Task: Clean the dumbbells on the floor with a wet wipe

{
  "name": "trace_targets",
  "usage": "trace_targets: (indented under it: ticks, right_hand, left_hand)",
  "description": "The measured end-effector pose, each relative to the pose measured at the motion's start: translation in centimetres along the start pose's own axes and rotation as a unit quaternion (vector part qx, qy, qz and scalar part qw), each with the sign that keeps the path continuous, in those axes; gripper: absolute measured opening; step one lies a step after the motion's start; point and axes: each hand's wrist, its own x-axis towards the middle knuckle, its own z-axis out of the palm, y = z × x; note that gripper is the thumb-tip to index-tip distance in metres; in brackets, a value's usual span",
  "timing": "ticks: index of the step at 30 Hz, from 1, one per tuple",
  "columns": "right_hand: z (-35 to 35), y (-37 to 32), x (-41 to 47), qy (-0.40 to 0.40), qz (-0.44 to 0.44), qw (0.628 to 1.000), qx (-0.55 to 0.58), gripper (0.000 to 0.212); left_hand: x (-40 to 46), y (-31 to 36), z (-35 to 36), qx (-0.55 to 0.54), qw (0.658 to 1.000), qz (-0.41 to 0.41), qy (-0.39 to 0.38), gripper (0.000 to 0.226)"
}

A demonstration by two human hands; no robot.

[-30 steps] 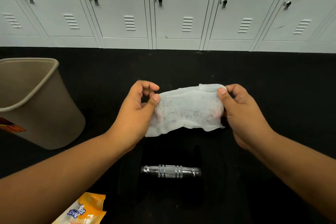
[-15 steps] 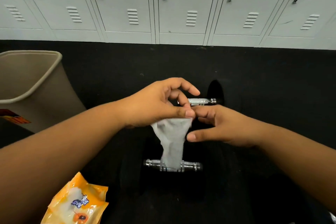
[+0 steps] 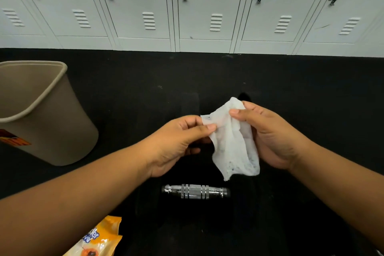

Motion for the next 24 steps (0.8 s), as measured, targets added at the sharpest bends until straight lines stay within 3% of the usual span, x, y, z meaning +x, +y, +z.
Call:
trace_targets:
  ticks: [7, 11, 14, 17, 21, 24]
  right_hand:
    - [-1.2, -0.3, 0.0, -0.012, 0.038, 0.999, -0.023, 0.022]
    - [-1.9, -0.2, 0.2, -0.063, 0.151, 0.972, -0.169, 0.029]
    - [-2.4, 0.5, 0.3, -0.022, 0.198, 0.954, -0.224, 0.024]
    - [-3.0, 1.0, 0.5, 0.043, 0.184, 0.967, -0.174, 0.037]
    - [-3.1, 1.0, 0.8, 0.1, 0.143, 0.981, -0.083, 0.028]
    - [-3.3, 1.2, 0.8, 0.128, 0.128, 0.982, -0.043, 0.039]
  left_hand:
    - [0.7, 0.9, -1.3, -0.091, 0.99, 0.044, 0.094, 0.009]
    - [0.6, 1.2, -1.7, -0.103, 0.983, 0.059, 0.142, 0.025]
    - [0.6, 1.2, -2.4, -0.106, 0.98, 0.052, 0.159, 0.033]
    - [0.8, 1.0, -2.9, -0.109, 0.977, 0.042, 0.179, 0.032]
    - [1.4, 0.4, -3.4, -0.071, 0.966, 0.05, 0.243, 0.021]
    - [1.6, 0.2, -3.4, -0.021, 0.959, 0.06, 0.275, 0.016]
